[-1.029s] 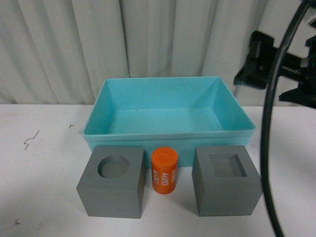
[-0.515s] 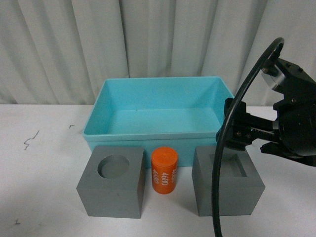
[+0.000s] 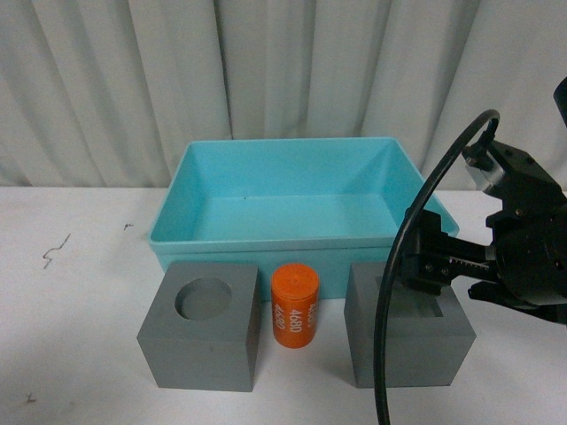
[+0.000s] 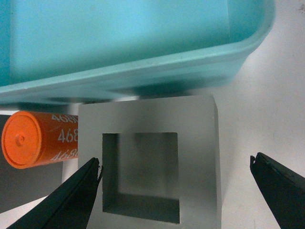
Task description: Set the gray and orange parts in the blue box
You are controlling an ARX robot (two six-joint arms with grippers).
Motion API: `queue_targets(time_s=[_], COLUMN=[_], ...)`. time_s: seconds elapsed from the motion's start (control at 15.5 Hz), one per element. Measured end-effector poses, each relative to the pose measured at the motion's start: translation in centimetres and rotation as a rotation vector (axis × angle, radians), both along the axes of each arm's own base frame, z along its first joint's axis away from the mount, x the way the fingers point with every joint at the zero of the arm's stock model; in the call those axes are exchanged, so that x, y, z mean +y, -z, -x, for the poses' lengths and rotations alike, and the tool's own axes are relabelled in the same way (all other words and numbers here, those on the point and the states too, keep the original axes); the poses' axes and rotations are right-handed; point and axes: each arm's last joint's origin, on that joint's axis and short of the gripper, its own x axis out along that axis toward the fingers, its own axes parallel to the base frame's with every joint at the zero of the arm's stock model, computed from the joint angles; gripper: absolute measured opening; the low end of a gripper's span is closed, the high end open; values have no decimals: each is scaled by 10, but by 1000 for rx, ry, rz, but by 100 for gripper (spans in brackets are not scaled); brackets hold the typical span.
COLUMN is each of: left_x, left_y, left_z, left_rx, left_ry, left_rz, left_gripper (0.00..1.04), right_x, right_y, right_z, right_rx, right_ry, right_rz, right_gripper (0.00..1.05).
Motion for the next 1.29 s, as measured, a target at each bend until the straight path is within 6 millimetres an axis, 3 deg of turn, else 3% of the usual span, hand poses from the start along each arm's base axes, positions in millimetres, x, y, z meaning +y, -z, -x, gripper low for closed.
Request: queue_targets(time_s=[0.19, 0.71, 0.77, 1.09, 1.29], left_x=[0, 0, 0, 0, 0], left_y=[0, 0, 0, 0, 0], left_z=[0, 0, 0, 0, 0], left_rx=[0, 0, 1, 0, 0], left_ry=[0, 0, 0, 0, 0], left_rz=[0, 0, 0, 0, 0], left_gripper=[98, 98, 98, 98, 98], right_x=[-2, -7, -6, -10, -14], right_y=[15, 30, 30, 22, 9], right_z=[-4, -7, -7, -6, 6], right_rx=[33, 48, 42, 27, 21], right_ry=[0, 10, 7, 18, 25], right_rz=[-2, -10, -16, -9, 14], right_gripper=[98, 98, 76, 30, 19])
